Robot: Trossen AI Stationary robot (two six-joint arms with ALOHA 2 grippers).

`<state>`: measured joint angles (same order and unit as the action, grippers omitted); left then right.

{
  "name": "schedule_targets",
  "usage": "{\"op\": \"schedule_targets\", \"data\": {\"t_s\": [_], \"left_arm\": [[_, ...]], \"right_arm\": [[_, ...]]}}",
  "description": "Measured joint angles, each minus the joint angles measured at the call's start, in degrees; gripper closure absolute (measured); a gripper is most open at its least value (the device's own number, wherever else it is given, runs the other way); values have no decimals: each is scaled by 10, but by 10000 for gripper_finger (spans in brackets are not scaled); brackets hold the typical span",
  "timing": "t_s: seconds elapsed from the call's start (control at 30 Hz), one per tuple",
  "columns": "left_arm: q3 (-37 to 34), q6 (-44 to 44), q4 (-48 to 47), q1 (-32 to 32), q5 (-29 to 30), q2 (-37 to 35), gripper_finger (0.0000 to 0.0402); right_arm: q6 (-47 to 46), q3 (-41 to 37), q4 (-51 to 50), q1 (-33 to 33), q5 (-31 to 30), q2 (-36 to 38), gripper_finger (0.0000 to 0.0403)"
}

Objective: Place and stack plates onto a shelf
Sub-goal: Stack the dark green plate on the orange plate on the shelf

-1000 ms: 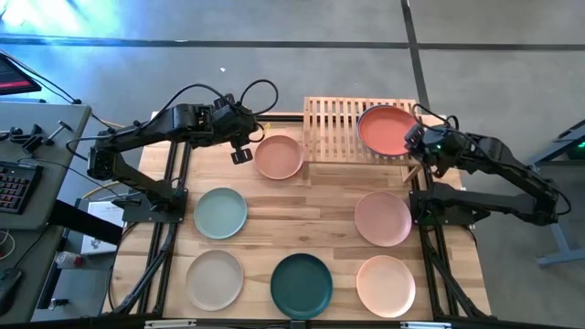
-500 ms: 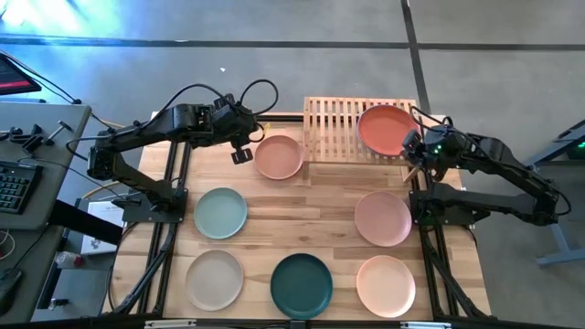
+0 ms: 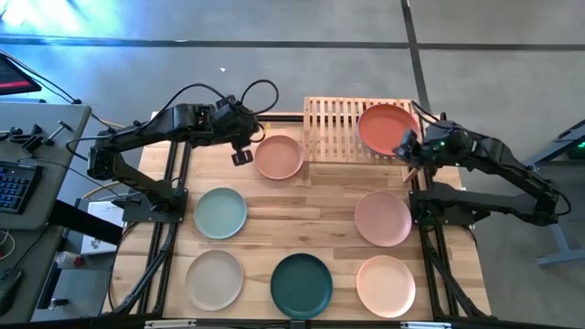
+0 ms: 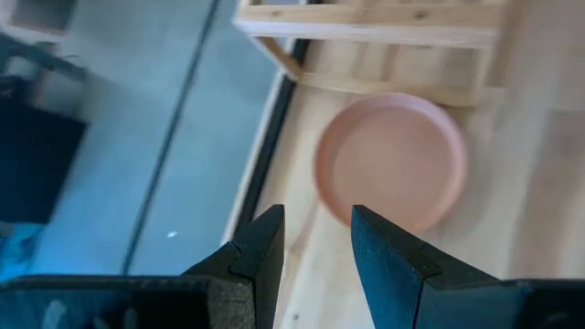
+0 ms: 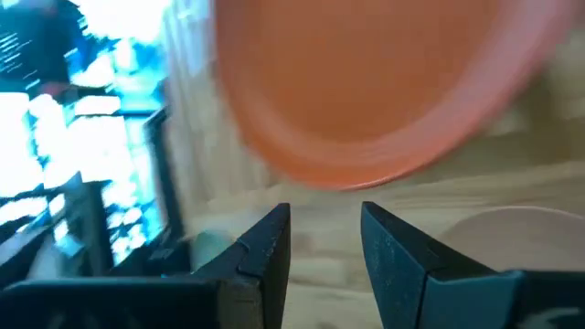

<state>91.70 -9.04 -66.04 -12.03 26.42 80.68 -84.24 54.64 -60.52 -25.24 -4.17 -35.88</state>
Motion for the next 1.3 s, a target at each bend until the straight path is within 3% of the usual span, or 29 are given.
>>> {"op": "schedule_targets", "data": {"t_s": [0.3, 0.63, 0.97, 1.3], "left_arm": [[0, 0, -1, 0, -111, 2, 284], [0, 16, -4, 8, -217, 2, 284], [0, 87, -44, 61, -234, 2, 284], [0, 239, -44, 125, -235, 17, 284]], "right_arm": [[74, 0, 177, 15, 60, -9, 289], [138, 0, 349, 73, 67, -56, 289], [182, 0, 402, 144, 110, -105, 289], [225, 0, 419, 216, 143, -114, 289]]}}
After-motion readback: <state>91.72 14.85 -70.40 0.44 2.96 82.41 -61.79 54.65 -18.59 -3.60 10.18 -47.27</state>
